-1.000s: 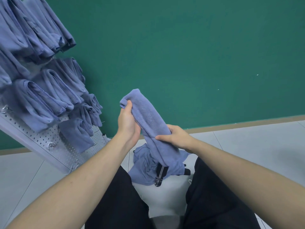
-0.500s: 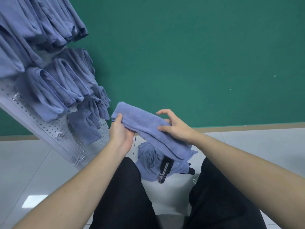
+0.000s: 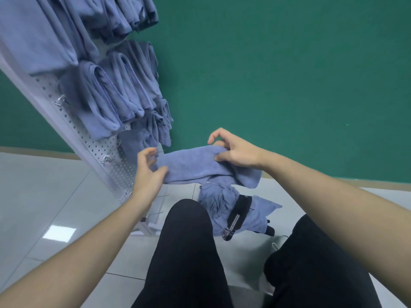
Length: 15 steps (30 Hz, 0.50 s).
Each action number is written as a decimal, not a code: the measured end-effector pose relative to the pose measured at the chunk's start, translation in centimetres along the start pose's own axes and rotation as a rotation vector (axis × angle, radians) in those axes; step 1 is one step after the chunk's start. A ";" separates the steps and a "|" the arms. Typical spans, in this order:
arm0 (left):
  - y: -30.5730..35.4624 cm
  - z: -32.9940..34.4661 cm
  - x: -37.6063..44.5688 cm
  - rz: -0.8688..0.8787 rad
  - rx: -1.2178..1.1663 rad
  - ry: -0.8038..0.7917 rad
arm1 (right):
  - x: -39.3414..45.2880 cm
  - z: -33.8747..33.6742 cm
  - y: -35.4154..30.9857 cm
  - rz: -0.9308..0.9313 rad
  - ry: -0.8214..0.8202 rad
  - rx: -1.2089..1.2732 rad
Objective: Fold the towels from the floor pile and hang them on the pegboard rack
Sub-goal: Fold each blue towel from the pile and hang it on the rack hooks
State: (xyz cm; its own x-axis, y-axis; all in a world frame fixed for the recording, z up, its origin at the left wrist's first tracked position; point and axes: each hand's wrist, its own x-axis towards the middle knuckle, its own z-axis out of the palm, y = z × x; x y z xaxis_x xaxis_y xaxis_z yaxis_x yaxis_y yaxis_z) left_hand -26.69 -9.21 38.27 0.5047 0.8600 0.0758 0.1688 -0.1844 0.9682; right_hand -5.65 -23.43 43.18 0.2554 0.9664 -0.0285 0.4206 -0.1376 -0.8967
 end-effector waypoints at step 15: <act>1.4 -5.5 2.8 0.234 0.449 -0.288 | 7.1 5.5 -3.2 -0.064 -0.187 -0.148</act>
State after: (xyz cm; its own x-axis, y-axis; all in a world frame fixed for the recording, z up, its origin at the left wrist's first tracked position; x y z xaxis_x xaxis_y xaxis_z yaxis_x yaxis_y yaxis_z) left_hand -29.69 -4.48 41.14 0.7709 0.6196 0.1475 0.3356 -0.5920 0.7328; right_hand -10.01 -14.92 43.44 0.0644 0.9956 -0.0674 0.5571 -0.0919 -0.8253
